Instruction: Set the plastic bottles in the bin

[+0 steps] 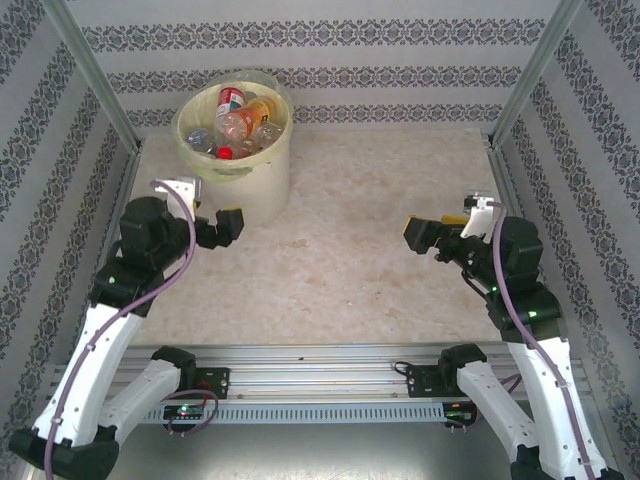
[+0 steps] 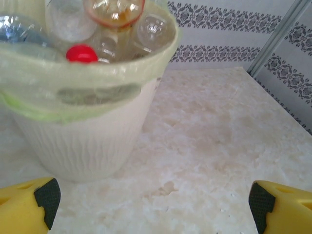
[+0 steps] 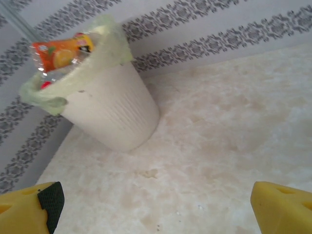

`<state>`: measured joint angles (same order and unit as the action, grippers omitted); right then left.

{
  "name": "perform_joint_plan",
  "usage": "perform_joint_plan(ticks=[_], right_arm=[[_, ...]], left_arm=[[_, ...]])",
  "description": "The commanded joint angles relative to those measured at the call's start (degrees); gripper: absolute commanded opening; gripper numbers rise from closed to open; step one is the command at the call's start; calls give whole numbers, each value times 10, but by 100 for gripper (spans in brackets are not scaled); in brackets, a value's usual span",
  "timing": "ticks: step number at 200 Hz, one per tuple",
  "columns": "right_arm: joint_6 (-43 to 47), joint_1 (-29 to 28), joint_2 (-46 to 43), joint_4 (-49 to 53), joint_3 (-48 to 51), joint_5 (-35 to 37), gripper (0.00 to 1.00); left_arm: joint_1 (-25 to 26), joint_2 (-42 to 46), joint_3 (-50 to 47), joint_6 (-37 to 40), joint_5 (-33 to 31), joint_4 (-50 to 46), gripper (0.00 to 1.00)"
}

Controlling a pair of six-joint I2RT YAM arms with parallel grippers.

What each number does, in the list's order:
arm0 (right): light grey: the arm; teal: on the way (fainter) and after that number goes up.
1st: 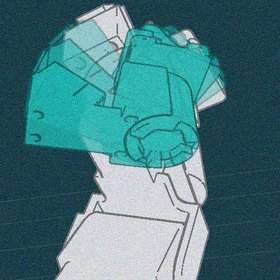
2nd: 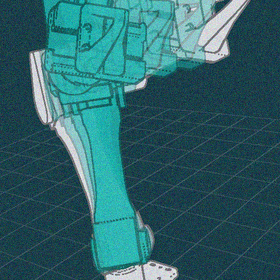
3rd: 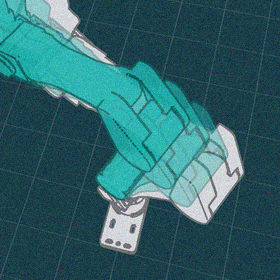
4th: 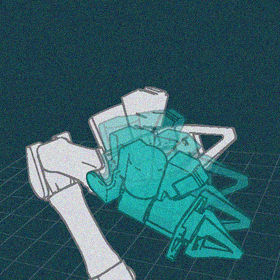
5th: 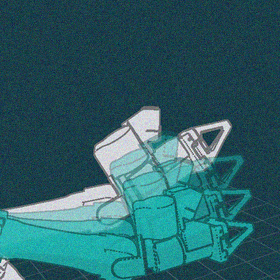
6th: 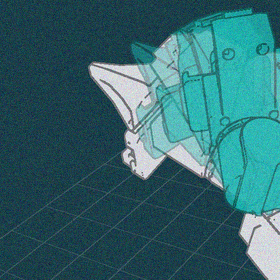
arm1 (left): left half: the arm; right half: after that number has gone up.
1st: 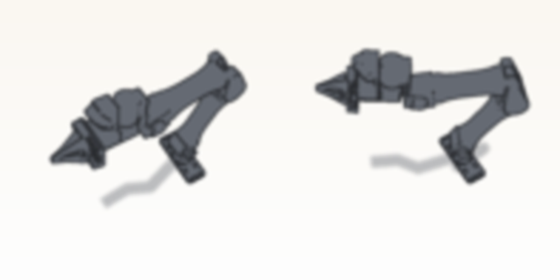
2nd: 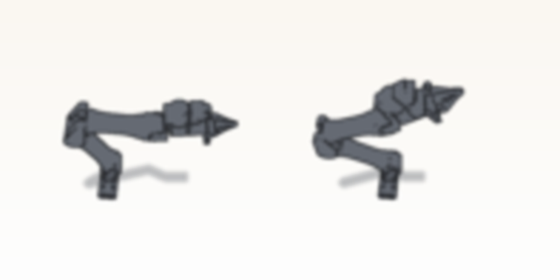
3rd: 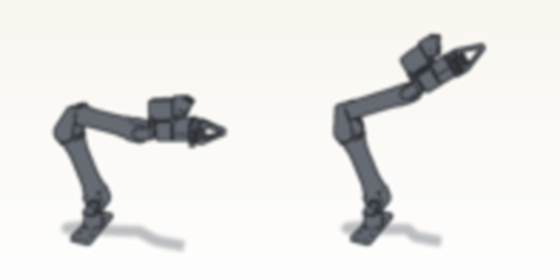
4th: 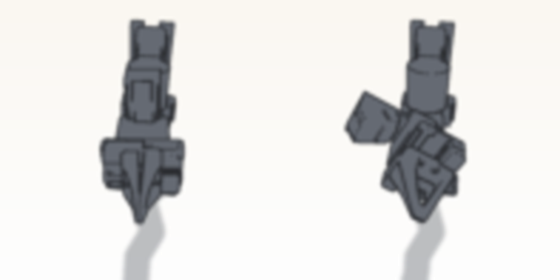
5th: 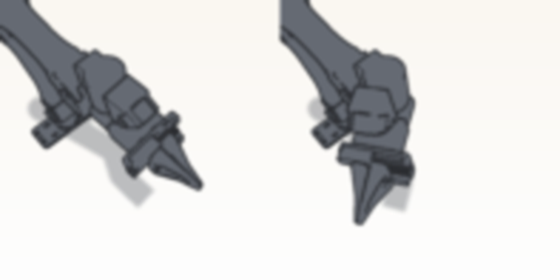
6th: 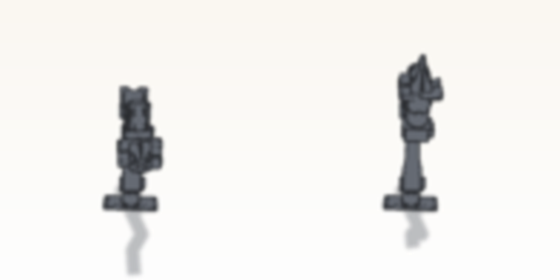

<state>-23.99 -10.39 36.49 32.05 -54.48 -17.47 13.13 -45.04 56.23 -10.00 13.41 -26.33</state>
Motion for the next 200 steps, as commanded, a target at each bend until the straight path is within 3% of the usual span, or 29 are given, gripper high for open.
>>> perform_joint_plan(ticks=[1,73,121,148,200], right_arm=[[-8,-6,-9,-59,35,37,98],[62,-2,44,-147,139,148,98],[126,17,46,-313,254,230,98],[128,48,103,-359,272,256,98],[174,64,251,-554,323,264,98]], left_arm=[[4,34,-38,-26,-16,45,100],[4,38,-157,-64,-114,92,100],[3,-14,-189,-46,-201,130,100],[3,-65,-199,-30,-241,151,100],[-3,-115,-259,17,-314,283,100]])
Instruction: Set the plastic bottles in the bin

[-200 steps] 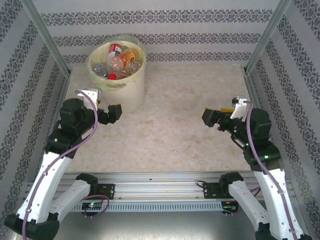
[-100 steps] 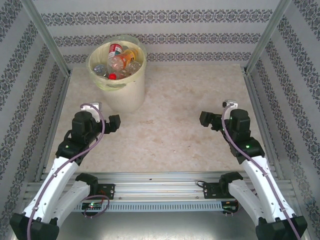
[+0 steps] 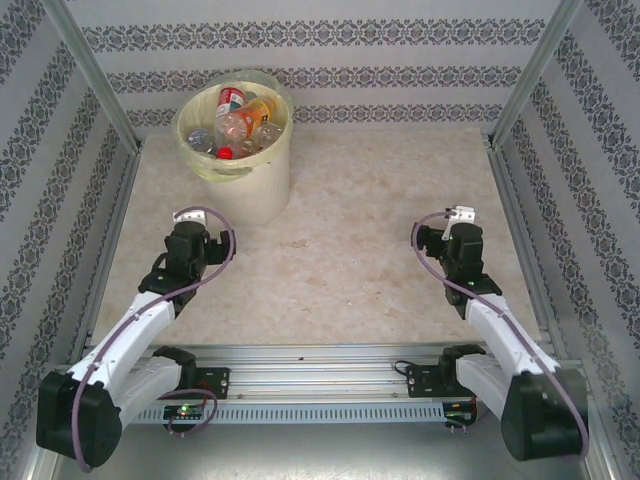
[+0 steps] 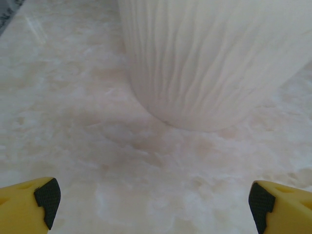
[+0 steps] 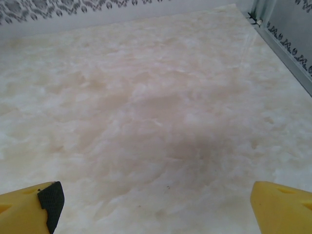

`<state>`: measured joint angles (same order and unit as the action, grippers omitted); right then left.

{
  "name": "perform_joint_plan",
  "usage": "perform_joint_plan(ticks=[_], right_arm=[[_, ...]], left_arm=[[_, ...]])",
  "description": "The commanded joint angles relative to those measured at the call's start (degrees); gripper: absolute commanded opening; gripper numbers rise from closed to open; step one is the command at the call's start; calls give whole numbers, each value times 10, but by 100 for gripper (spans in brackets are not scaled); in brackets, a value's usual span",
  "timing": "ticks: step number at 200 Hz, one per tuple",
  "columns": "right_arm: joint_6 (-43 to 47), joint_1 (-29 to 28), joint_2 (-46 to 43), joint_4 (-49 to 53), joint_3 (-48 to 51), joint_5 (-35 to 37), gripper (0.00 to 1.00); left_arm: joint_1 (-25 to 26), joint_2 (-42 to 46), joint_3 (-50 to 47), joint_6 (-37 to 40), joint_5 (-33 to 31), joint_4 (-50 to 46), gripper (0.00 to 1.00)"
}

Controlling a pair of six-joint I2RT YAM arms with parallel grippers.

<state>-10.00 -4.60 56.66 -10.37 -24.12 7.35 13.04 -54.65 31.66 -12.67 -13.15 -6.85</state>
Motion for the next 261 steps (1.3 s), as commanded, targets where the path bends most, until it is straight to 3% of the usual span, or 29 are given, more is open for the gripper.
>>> perform_joint_plan(ticks=[1,42,55,77,102,124,147,207,233,261], right_arm=[[35,6,52,-133,20,16,98],[61,7,173,-319,41,17,98],[86,4,187,-304,27,21,98],[86,18,231,-373,34,7,98],[84,24,317,-515,65,-14,98],[77,28,294,-397,19,-10,98],[75,29,299,-417,25,-4,98],[77,29,299,-418,26,-6,98],[77,29,299,-418,26,-6,98],[76,29,299,-418,26,-5,98]], left_arm=[[-2,-20,-13,44,-50,88,100],[-10,-42,-45,56,-93,156,100],[-12,-49,-55,61,-98,180,100],[-14,-62,-56,56,-113,198,100],[-14,-87,-56,61,-118,233,100],[-15,-116,-64,87,-119,287,100],[-18,-141,-92,114,-91,395,100],[-44,-237,-101,178,-39,537,100],[-63,-265,-107,165,0,554,100],[-82,-340,-181,153,43,755,100]])
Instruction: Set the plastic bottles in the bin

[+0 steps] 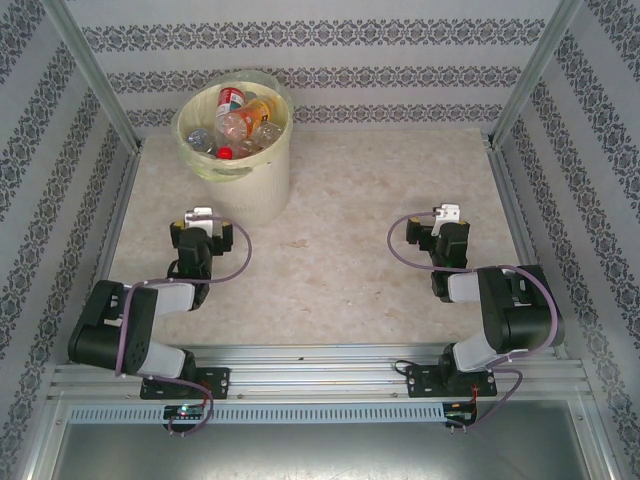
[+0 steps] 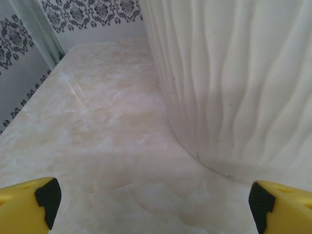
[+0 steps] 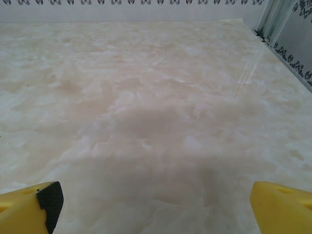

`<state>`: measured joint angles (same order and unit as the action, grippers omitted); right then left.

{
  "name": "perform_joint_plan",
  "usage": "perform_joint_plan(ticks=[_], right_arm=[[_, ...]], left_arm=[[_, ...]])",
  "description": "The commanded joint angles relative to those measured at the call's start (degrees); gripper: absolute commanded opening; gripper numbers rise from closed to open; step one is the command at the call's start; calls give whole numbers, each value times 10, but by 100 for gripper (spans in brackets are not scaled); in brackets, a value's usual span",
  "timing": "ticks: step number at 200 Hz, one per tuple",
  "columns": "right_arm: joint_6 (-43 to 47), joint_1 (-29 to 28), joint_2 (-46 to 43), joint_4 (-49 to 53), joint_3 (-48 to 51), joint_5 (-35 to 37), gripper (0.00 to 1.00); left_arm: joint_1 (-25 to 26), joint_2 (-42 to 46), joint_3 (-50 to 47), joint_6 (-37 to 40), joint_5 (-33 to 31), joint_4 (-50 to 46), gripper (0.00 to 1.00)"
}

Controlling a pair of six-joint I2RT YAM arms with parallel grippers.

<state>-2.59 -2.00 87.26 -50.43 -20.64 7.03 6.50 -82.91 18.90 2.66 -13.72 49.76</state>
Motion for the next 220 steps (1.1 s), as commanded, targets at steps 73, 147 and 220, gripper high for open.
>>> perform_joint_plan(ticks=[73,147,220], right_arm=[[3,3,-7,-18,-9,-2,98],[26,19,-7,-20,-8,-125,98],[7,30,-5,-9,-15,-114,98]], left_arm=[[-74,-82,31,-32,151,47,100],[-73,-77,3,-38,137,91,100],[-73,-79,38,-26,171,27,100]])
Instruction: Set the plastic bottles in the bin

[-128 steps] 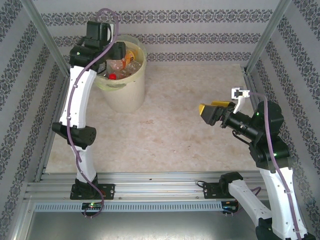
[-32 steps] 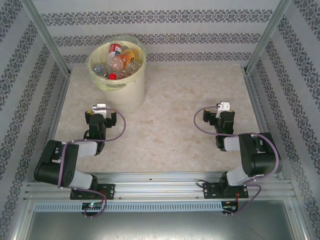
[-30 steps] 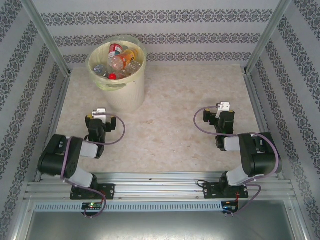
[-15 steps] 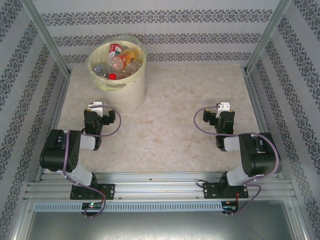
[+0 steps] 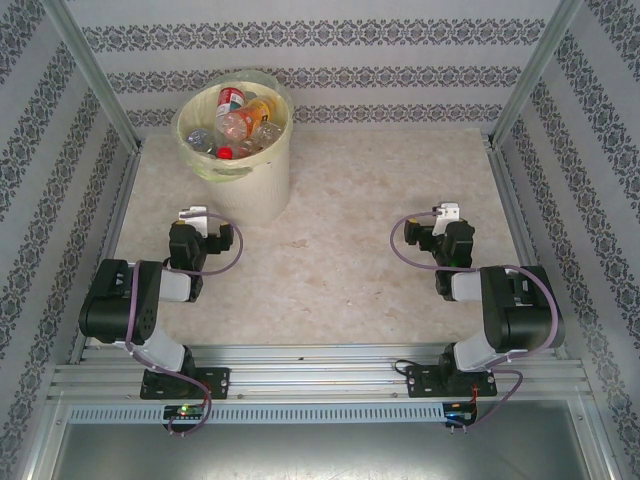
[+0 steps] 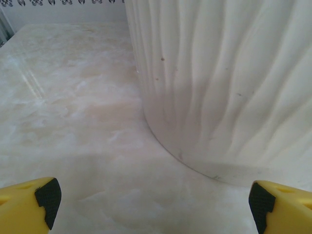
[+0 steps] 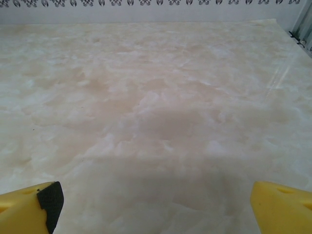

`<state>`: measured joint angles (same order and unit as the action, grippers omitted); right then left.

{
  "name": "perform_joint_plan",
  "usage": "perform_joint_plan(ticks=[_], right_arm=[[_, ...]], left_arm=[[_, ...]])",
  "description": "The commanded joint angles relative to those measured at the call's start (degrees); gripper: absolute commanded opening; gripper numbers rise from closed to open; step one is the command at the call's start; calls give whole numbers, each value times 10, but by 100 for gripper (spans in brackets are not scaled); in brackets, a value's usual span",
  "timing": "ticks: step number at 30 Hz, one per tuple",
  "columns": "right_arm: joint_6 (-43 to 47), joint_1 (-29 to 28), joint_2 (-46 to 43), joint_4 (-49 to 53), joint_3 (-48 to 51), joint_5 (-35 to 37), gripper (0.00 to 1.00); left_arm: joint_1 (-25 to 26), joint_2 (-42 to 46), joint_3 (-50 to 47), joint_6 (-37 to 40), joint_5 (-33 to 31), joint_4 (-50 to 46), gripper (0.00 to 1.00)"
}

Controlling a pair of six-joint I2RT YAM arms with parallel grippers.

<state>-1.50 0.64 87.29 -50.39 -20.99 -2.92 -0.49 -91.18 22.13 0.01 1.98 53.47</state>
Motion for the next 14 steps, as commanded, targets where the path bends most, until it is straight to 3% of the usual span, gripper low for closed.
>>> perform_joint_plan(ticks=[1,14], right_arm=[[-3,3,-5,-9,-12,-14,98],[-4,1,-7,-6,-12,-9,98]], left_arm=[[-4,4,5,1,14,-11,100],[-3,4,5,1,14,-10,100]])
